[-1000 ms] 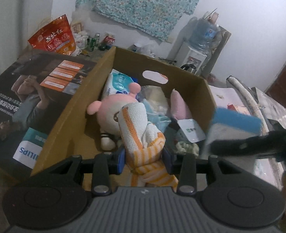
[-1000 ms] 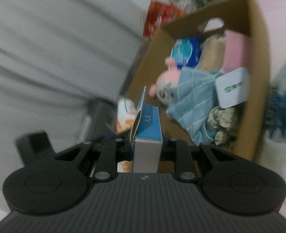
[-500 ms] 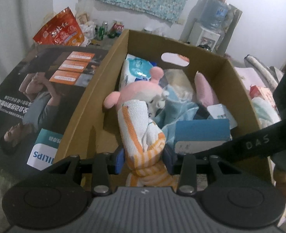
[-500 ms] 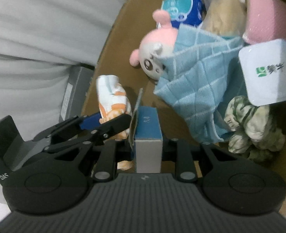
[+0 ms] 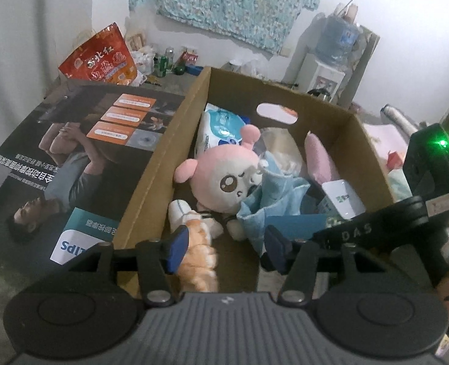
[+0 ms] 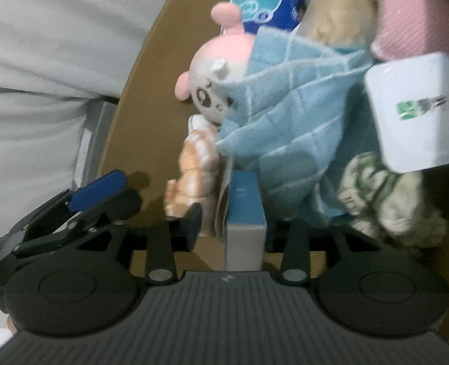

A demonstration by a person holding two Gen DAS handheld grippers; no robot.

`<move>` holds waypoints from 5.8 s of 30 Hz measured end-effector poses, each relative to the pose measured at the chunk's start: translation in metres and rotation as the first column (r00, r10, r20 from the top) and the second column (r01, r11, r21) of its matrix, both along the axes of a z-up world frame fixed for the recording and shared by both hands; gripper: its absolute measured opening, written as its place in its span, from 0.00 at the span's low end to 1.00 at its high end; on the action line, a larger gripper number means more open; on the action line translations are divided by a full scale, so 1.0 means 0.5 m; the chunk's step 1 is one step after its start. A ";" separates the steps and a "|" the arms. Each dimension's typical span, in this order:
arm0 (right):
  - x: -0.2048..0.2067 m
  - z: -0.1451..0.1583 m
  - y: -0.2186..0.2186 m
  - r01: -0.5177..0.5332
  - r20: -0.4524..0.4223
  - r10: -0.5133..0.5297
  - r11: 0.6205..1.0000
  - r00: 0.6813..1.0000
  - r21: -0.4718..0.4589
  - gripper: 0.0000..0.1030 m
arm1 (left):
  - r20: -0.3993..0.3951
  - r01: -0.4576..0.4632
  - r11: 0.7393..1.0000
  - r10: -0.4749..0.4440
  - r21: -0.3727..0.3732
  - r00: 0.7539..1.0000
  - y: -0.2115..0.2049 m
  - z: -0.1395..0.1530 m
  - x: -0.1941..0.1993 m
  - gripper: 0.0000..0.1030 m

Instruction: Organize soft objects

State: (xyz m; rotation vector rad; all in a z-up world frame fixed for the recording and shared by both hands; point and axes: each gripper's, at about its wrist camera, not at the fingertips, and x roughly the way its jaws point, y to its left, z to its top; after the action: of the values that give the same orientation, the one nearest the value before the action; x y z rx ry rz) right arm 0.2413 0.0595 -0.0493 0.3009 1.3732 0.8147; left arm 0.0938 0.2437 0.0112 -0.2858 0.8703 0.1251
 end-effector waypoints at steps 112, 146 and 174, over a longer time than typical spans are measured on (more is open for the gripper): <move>0.095 0.059 -0.920 0.858 0.401 -0.803 0.509 0.442 0.074 0.60 | 0.065 0.039 0.999 -0.039 -0.005 0.997 -0.237 0.063 -0.089 0.96; -0.170 0.188 -0.076 -0.185 0.340 0.258 0.954 0.904 -0.234 0.63 | 0.169 -0.156 0.980 0.176 -0.126 0.970 -0.039 0.044 -0.250 0.96; -0.289 0.261 -0.244 0.181 0.610 -0.142 0.983 0.779 -0.002 0.99 | 0.230 -0.094 0.995 0.099 -0.030 0.968 -0.074 0.067 -0.297 1.00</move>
State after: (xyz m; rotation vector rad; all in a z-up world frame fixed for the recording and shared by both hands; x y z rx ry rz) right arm 0.0968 -0.0625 0.0810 0.0874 0.7443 0.6434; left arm -0.0549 0.2067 0.0447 -0.3530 0.6265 0.1708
